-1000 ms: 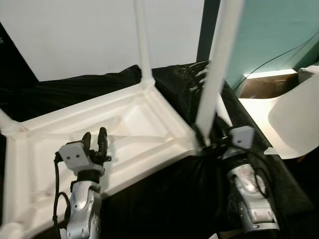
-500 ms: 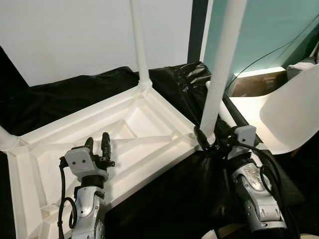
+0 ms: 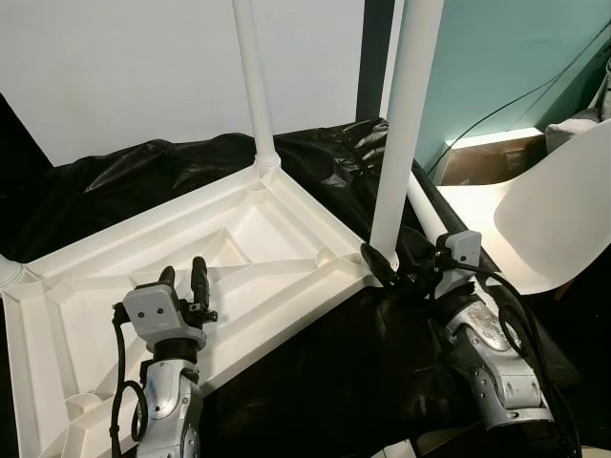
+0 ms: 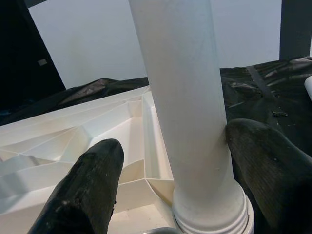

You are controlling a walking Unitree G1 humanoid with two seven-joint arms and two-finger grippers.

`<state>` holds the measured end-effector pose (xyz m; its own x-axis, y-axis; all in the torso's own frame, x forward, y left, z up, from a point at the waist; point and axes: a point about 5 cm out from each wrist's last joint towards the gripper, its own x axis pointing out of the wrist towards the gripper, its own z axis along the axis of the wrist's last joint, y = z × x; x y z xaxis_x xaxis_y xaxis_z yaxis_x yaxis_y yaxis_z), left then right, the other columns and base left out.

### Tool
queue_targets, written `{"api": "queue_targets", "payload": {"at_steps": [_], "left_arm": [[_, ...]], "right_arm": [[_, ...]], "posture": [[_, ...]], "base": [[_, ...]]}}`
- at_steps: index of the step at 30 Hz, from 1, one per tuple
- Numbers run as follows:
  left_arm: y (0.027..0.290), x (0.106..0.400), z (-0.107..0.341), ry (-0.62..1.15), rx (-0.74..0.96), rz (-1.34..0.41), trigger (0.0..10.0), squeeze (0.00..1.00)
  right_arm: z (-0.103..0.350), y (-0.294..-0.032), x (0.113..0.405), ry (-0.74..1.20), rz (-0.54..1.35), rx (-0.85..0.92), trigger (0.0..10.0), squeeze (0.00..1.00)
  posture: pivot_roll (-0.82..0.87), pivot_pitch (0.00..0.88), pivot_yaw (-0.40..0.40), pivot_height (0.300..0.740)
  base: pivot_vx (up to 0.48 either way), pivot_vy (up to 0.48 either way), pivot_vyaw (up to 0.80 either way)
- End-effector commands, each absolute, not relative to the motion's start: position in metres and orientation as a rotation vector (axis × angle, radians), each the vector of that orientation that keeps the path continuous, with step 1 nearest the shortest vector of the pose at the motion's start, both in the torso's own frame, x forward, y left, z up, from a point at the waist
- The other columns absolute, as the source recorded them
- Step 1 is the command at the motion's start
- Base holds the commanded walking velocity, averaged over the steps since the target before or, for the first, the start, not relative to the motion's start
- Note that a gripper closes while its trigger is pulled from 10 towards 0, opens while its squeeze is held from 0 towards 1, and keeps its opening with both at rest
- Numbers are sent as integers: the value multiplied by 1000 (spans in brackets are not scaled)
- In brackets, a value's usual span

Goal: Building children table

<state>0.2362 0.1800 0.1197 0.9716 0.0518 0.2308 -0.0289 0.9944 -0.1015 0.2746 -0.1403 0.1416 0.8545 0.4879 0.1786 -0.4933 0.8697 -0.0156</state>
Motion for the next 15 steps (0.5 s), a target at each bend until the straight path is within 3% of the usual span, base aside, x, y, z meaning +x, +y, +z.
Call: {"api": "queue_targets", "payload": {"at_steps": [1,10,11,15], "left_arm": [[180,237,119,-238,-91,49,10000,0],[180,238,119,-244,-88,42,10000,0],[179,238,120,-248,-87,41,10000,0],[178,238,121,-255,-85,37,10000,0]], "right_arm": [[150,-127,273,-213,592,15,10000,0],[159,-123,268,-284,592,-44,10000,0],[161,-126,269,-309,544,-49,10000,1000],[164,-132,268,-329,471,-44,10000,1000]], "posture": [[33,0,47,740],[29,0,45,740],[29,0,45,740],[28,0,45,740]], "base": [[0,0,0],[0,0,0],[0,0,0],[0,0,0]]}}
